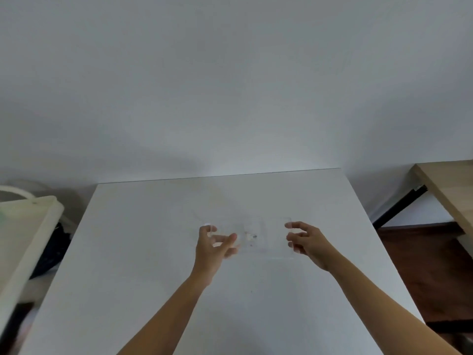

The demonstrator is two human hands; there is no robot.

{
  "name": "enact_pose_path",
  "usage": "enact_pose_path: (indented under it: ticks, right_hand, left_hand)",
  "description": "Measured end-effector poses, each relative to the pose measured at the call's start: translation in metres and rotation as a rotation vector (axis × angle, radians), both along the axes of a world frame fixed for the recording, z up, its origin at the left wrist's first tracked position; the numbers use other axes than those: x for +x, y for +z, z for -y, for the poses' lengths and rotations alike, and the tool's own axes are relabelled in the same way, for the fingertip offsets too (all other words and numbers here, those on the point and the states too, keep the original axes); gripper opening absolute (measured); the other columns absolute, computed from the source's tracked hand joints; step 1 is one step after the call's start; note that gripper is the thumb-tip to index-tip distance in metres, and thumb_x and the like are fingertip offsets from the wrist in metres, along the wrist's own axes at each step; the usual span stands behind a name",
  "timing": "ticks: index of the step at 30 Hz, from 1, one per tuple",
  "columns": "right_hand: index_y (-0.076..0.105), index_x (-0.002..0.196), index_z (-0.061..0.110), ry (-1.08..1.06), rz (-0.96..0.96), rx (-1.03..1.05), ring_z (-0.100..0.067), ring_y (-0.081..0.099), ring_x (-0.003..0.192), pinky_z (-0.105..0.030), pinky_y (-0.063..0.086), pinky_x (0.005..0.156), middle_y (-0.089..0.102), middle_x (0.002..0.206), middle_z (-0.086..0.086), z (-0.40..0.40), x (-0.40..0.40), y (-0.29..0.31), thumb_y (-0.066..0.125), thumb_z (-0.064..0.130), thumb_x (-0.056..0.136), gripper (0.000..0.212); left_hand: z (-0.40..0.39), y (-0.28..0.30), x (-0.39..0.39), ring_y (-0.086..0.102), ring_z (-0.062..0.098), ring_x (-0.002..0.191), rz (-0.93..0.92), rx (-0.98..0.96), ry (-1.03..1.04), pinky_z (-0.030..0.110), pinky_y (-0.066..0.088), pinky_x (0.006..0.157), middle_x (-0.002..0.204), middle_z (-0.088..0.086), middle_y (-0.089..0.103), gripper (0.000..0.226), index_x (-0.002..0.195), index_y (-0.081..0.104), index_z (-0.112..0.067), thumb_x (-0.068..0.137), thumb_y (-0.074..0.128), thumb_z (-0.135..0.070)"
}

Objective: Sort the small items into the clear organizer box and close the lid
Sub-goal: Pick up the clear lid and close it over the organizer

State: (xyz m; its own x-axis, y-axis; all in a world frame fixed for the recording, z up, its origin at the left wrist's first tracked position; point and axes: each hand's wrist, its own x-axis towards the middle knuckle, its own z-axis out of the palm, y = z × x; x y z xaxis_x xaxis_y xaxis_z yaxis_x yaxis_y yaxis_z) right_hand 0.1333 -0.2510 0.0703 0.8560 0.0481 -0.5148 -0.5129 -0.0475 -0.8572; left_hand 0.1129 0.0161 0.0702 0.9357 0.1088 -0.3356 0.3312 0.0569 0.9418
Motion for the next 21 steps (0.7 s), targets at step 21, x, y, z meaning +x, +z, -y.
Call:
enact_pose_path:
  ticks: [21]
  right_hand:
    - [0.075,0.092,0.001,-0.121,0.108,-0.636,-0.026,0.069,0.087,-0.034,0.055,0.084,0.076,0.093,-0.012,-0.08,0.047,-0.047,0.068,0.013,0.086,0.015]
  left_hand:
    - [-0.057,-0.061,0.046,0.05,0.044,0.071,-0.04,0.82,0.008,0.046,0.041,0.064,0.063,0.028,0.052,0.034,0.063,0.038,-0.008,0.097,0.042,-0.005]
